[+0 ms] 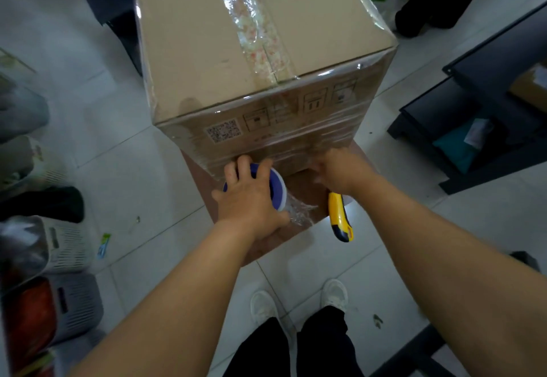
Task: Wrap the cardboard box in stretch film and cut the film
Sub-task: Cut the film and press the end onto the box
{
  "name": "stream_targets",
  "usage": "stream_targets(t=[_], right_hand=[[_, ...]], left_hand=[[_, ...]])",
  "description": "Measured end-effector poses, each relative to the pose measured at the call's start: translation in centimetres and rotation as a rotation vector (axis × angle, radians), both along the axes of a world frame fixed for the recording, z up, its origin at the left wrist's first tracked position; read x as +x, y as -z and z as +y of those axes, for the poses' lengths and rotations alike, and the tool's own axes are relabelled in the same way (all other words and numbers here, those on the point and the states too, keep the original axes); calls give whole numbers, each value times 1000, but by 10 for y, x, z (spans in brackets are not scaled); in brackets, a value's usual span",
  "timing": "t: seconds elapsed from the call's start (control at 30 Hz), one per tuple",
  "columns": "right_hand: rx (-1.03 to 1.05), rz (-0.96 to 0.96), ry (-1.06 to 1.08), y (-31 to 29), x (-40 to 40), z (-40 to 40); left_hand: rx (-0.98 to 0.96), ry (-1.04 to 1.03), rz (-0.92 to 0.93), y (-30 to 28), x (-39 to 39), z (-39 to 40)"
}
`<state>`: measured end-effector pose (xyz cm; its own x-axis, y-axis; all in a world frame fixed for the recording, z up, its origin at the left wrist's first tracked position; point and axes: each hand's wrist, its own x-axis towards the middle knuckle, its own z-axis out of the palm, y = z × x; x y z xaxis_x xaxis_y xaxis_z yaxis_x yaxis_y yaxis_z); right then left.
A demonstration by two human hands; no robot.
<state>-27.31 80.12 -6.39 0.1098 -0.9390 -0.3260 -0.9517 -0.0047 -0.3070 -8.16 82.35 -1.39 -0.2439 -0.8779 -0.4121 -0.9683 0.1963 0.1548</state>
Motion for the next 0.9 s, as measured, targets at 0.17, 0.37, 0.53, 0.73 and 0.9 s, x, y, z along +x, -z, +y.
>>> stream_targets(t=[0.17,0.37,0.53,0.73,0.9], right_hand=[[13,156,60,-7,4,-16],[21,-62,-198,34,41,-9],[115,244,-139,46,-4,0],[47,110,-230,36,11,-13],[162,177,-151,26,-6,-16]], left_hand=[[35,-84,-53,-2,0,-2],[31,-148,-78,-3,-9,1],[-7,-135,-107,3,-11,2],[-6,-181,-101,7,-16,-1],[-27,-174,-100,7,-16,-1]])
